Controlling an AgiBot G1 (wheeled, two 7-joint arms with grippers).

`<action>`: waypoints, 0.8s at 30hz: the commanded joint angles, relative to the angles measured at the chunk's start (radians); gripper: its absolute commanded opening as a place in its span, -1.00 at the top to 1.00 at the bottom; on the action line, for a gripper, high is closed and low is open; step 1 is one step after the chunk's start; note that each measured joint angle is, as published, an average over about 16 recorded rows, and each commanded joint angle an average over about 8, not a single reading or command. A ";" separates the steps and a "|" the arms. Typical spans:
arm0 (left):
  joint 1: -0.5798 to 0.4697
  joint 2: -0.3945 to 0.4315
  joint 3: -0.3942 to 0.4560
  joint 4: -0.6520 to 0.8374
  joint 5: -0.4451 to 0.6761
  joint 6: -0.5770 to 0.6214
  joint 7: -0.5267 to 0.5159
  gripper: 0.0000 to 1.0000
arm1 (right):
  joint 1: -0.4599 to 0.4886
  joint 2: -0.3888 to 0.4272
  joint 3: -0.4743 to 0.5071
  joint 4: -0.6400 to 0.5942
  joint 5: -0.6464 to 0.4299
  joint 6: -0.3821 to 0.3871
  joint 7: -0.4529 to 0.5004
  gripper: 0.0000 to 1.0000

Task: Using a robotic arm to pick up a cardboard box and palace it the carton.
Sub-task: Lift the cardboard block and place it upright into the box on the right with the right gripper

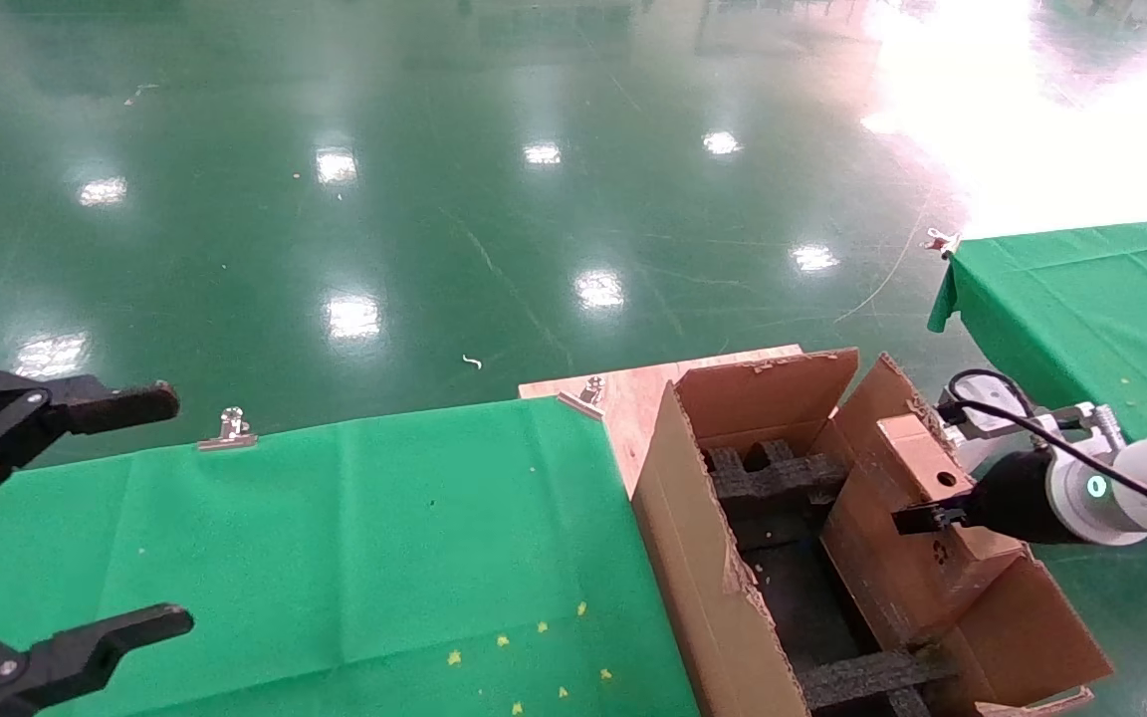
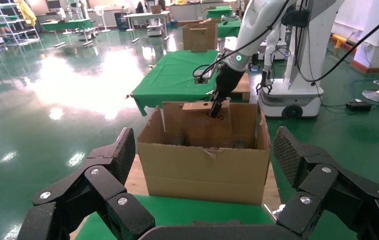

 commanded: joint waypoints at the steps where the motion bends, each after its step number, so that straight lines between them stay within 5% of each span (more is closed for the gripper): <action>1: 0.000 0.000 0.000 0.000 0.000 0.000 0.000 -1.00 | -0.016 0.000 0.000 0.001 -0.018 0.016 0.032 1.00; 24: 0.000 0.000 0.000 0.000 0.000 0.000 0.000 -1.00 | -0.190 -0.041 0.009 -0.028 -0.098 0.119 0.192 1.00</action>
